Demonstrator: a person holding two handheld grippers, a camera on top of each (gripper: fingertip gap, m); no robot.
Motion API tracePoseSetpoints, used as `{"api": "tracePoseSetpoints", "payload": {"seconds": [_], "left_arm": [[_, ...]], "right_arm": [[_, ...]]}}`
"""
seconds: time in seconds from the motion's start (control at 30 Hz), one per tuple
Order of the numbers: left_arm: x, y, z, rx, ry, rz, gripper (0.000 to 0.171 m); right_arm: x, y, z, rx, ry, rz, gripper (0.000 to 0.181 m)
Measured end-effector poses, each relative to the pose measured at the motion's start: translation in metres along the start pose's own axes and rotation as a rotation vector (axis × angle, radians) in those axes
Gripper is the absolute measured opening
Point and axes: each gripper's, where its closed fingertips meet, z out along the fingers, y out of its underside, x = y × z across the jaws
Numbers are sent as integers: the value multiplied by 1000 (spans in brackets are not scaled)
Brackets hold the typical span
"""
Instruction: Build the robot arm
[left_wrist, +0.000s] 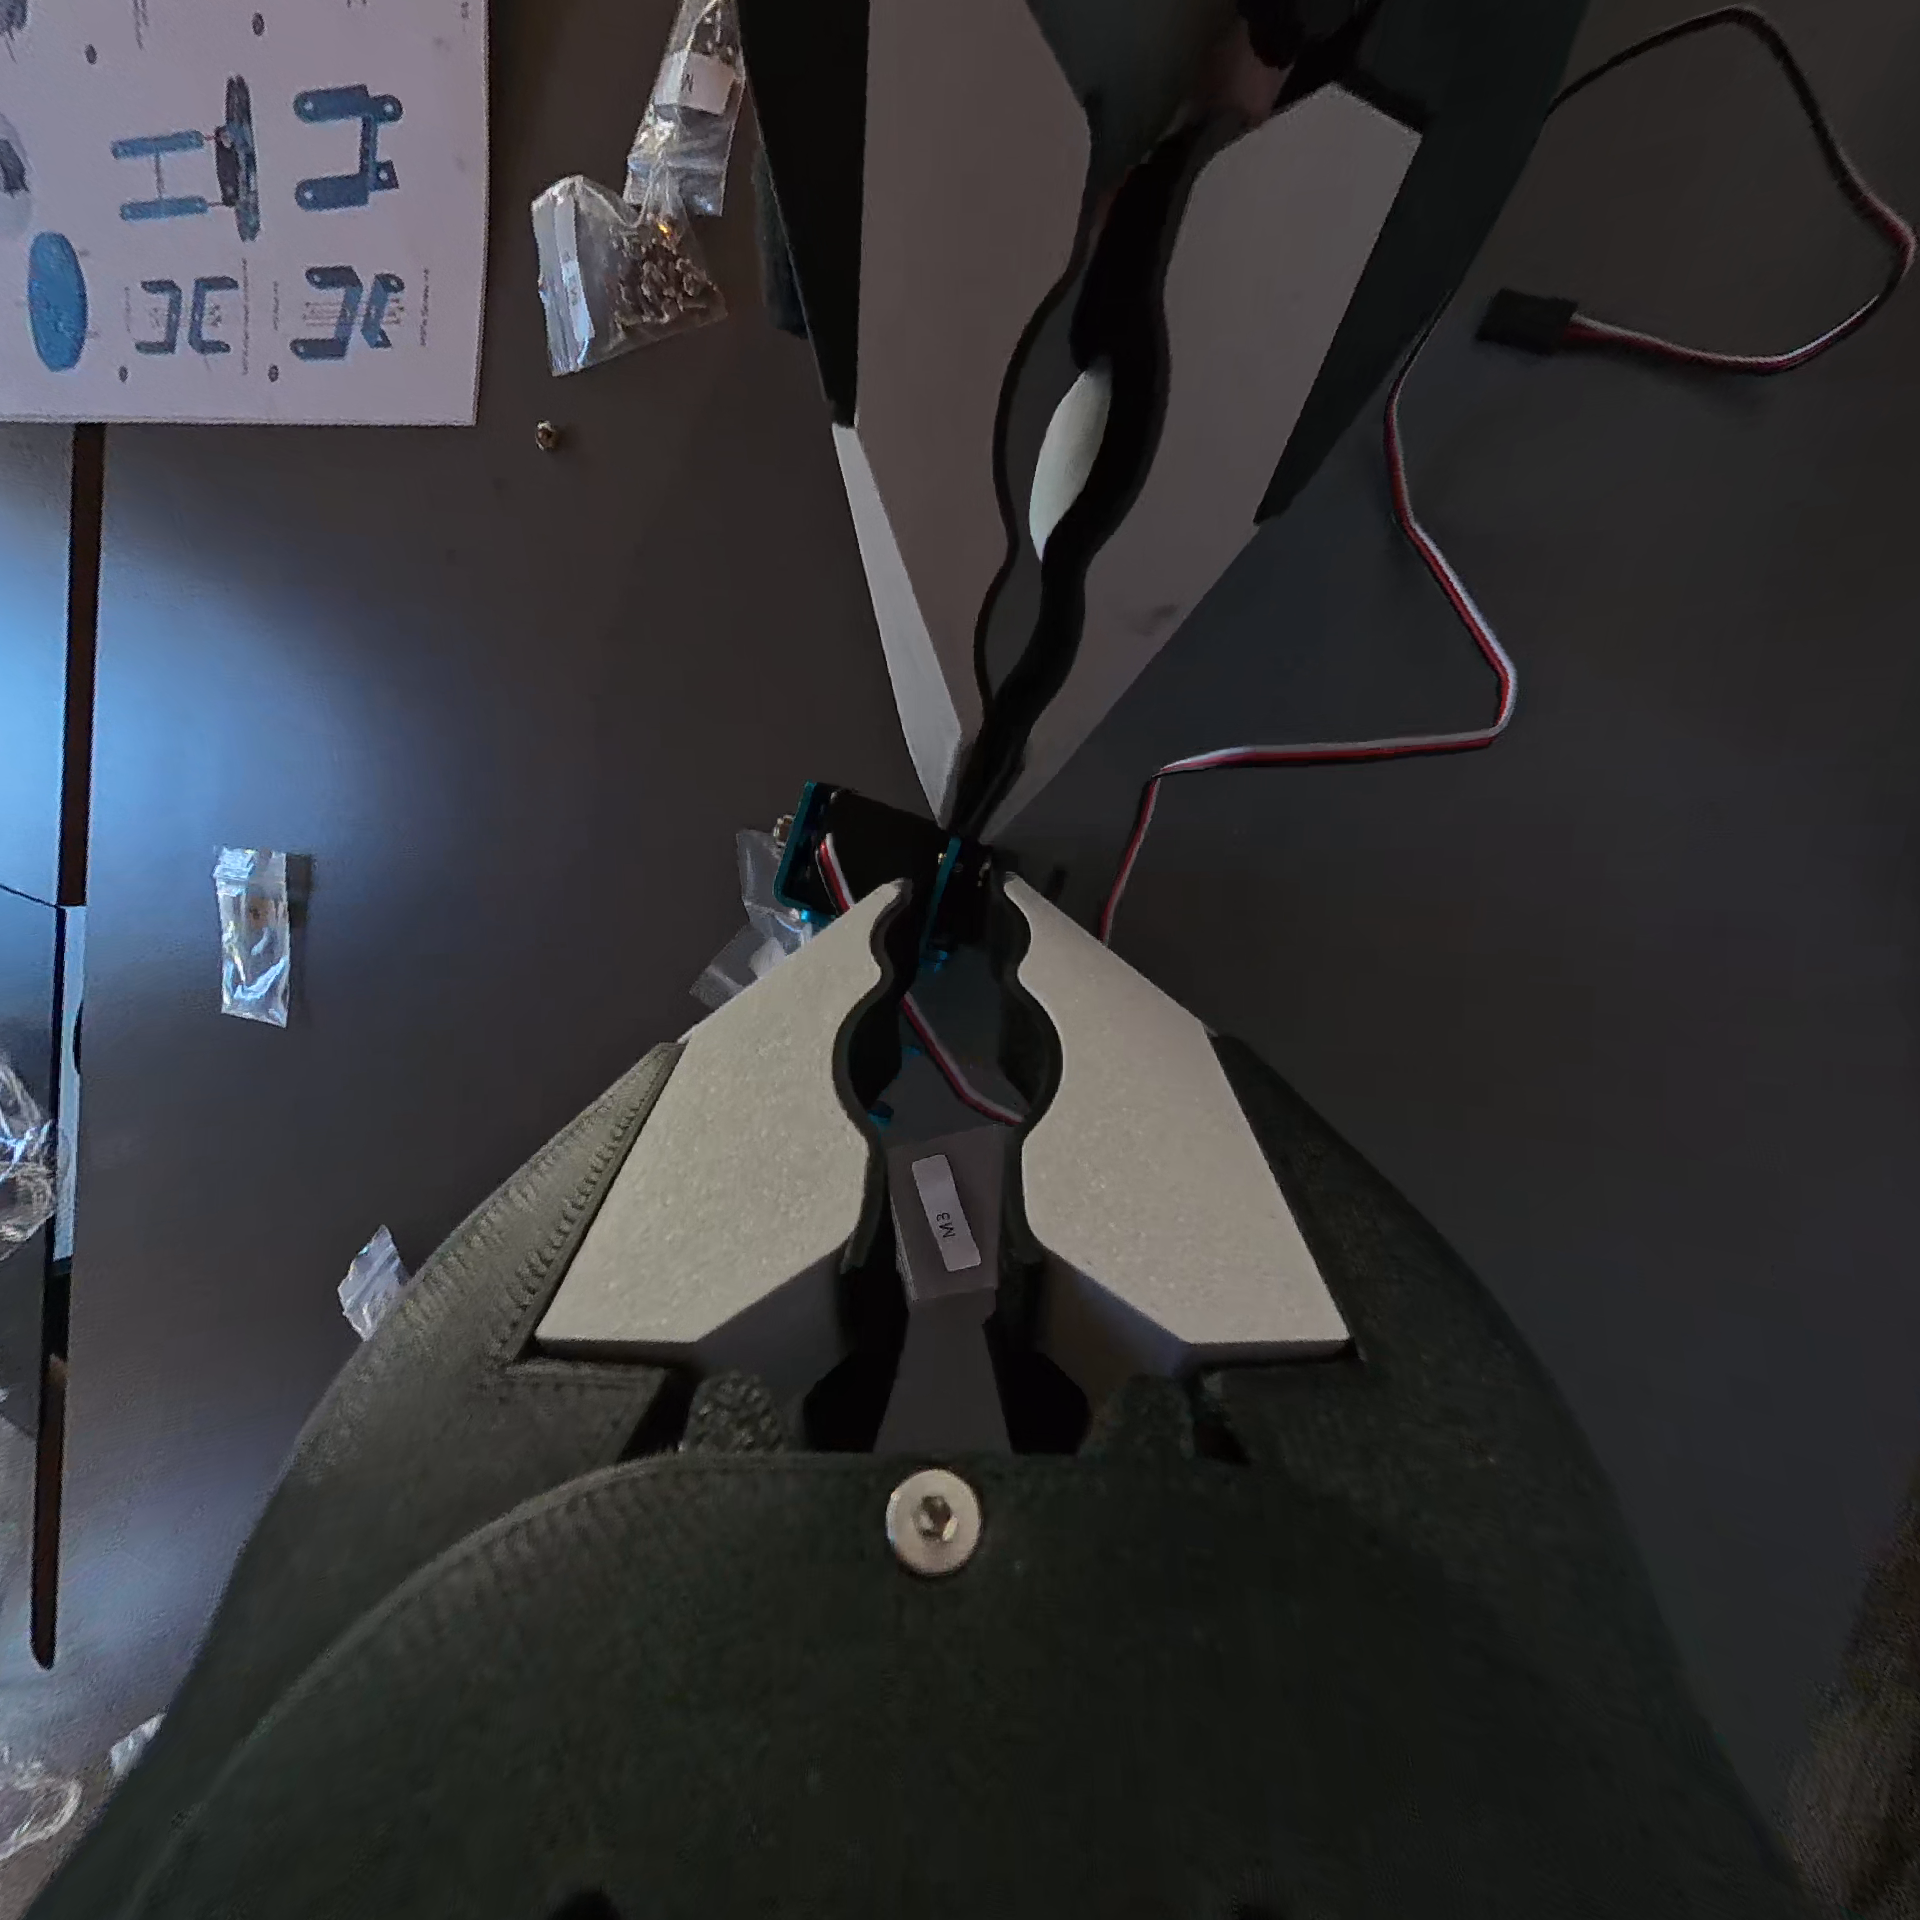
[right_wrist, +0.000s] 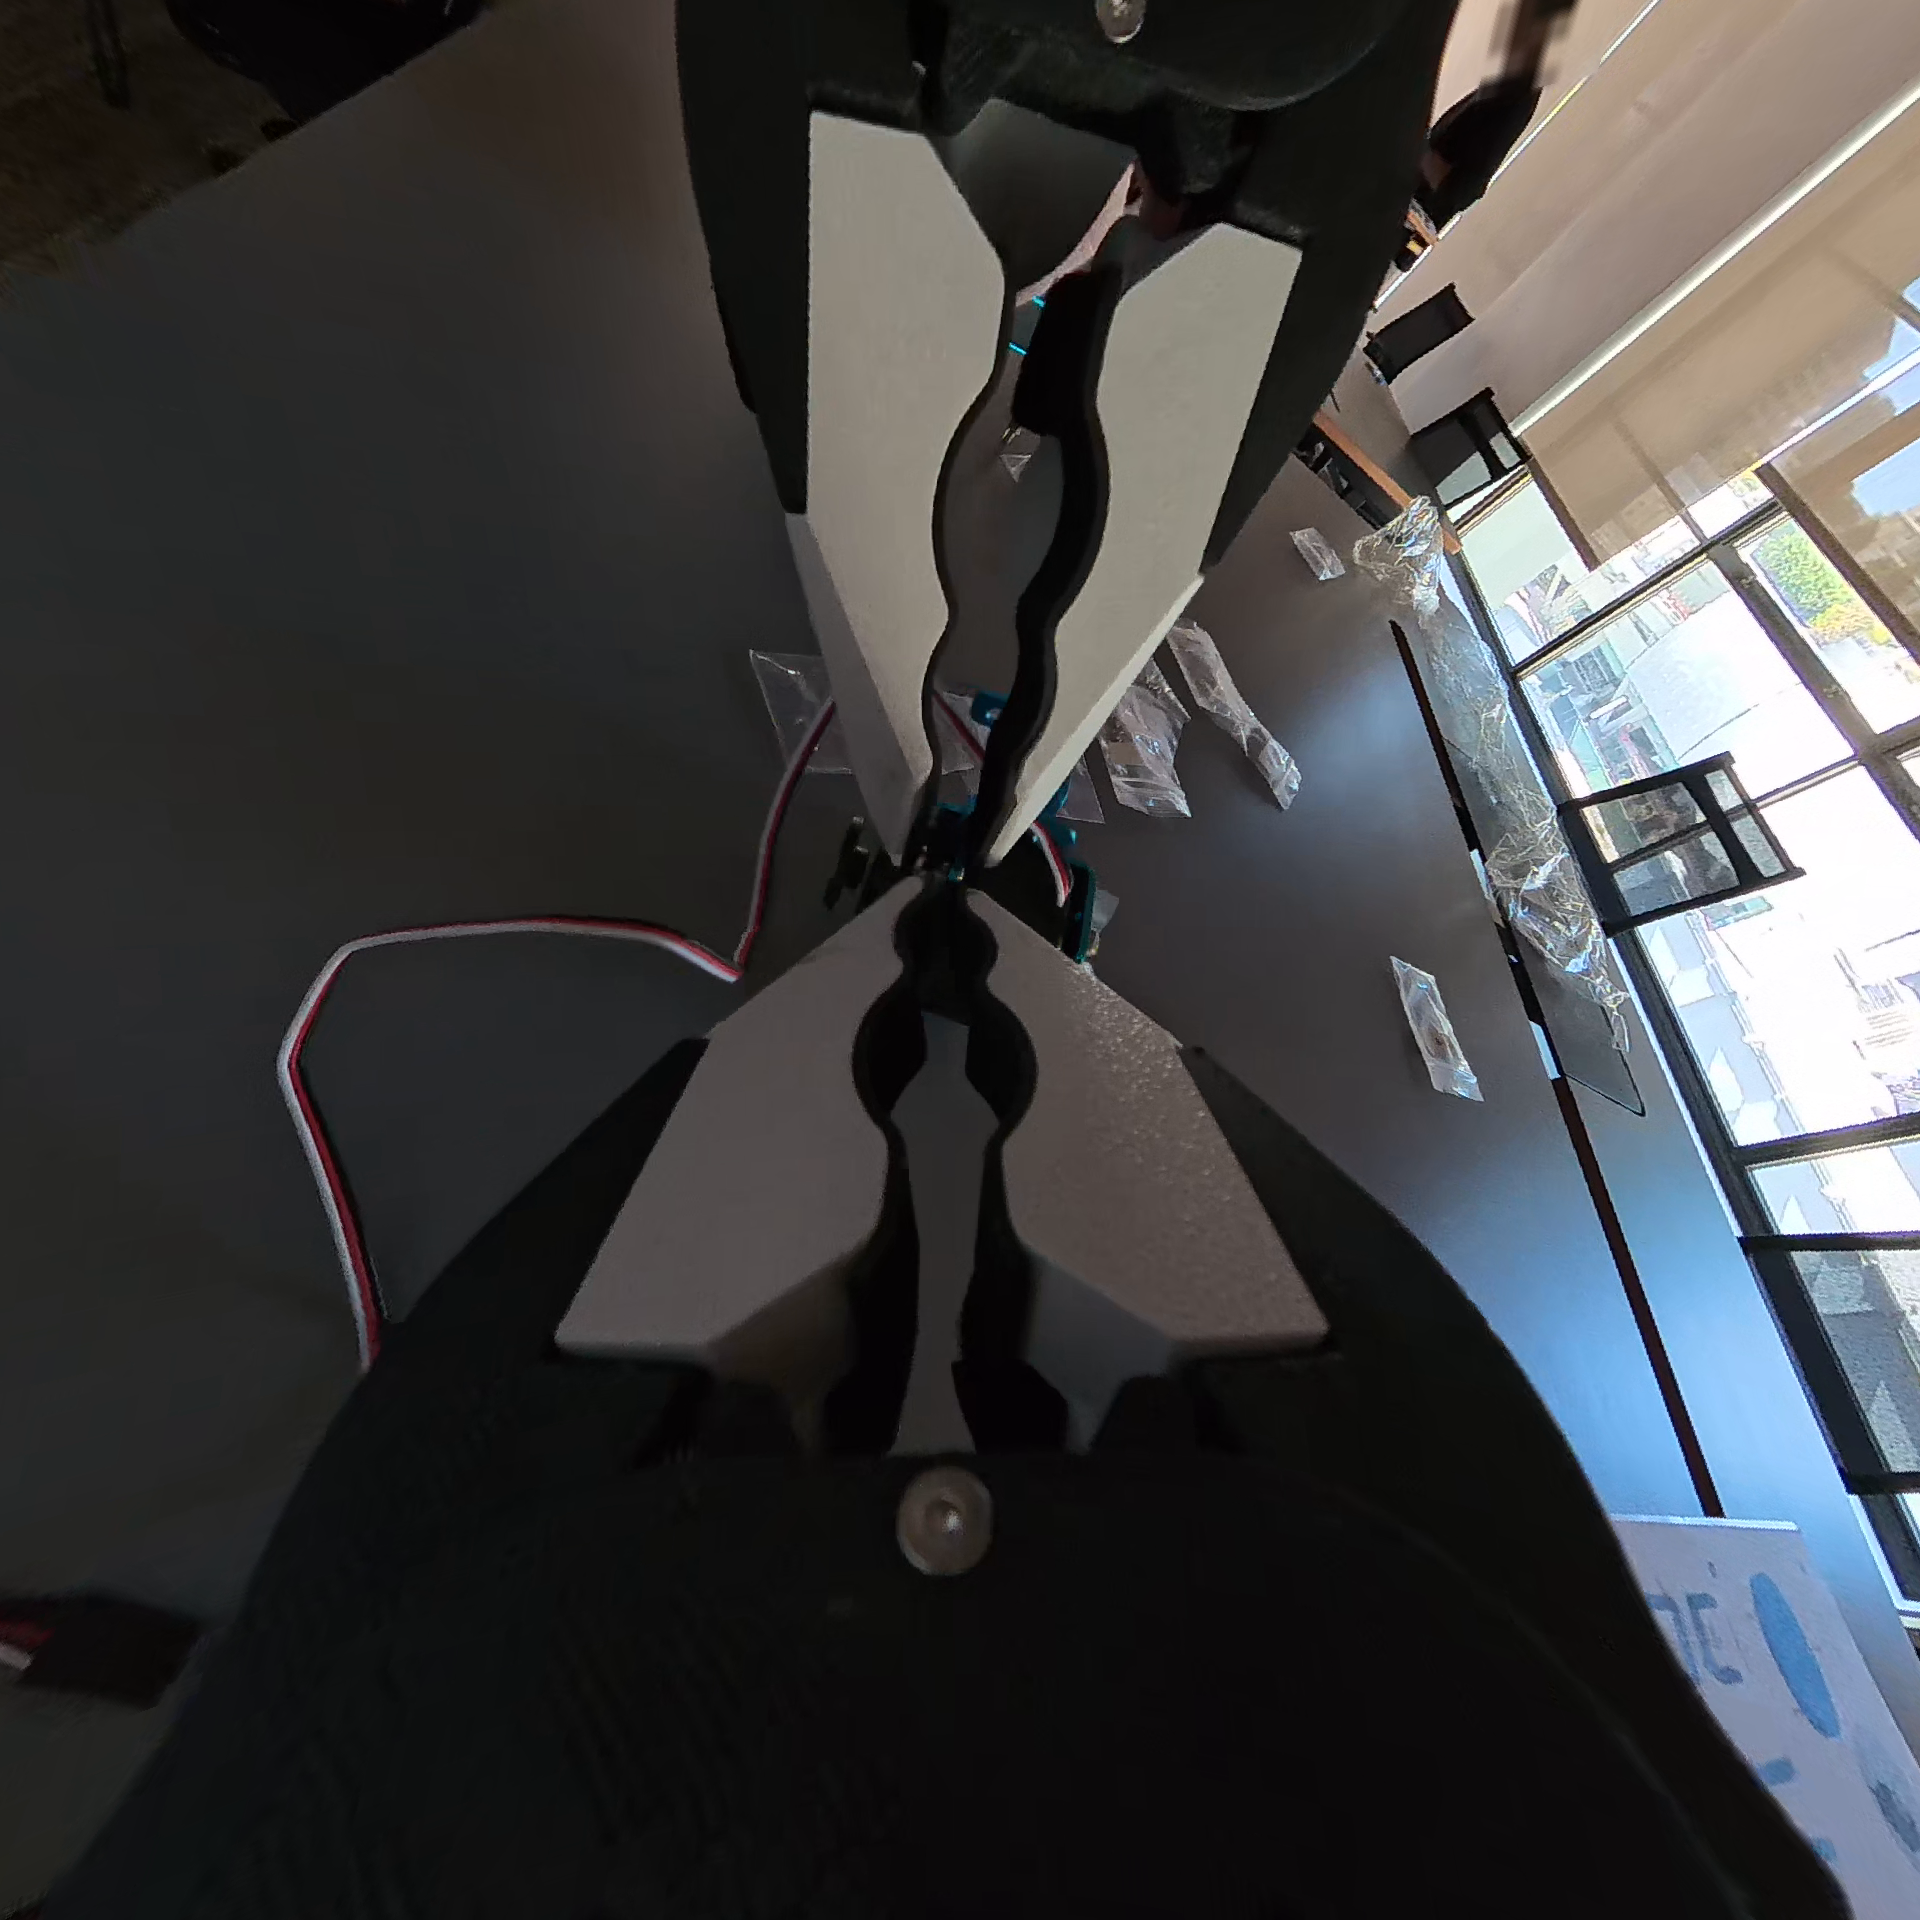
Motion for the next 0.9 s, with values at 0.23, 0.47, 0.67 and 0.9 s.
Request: {"api": "tracePoseSetpoints", "payload": {"seconds": [0.23, 0.47, 0.67, 0.9], "left_arm": [[-9, 7, 5, -26, -119, 150, 6], [-3, 1, 2, 54, 5, 25, 6], [5, 0, -2, 69, 41, 54, 6], [16, -2, -10, 120, 170, -25, 6]], "right_arm": [[4, -2, -2, 15, 17, -41, 0], [2, 9, 3, -8, -32, 16, 17], [-8, 3, 4, 22, -95, 52, 14], [-18, -7, -1, 71, -192, 187, 14]]}}
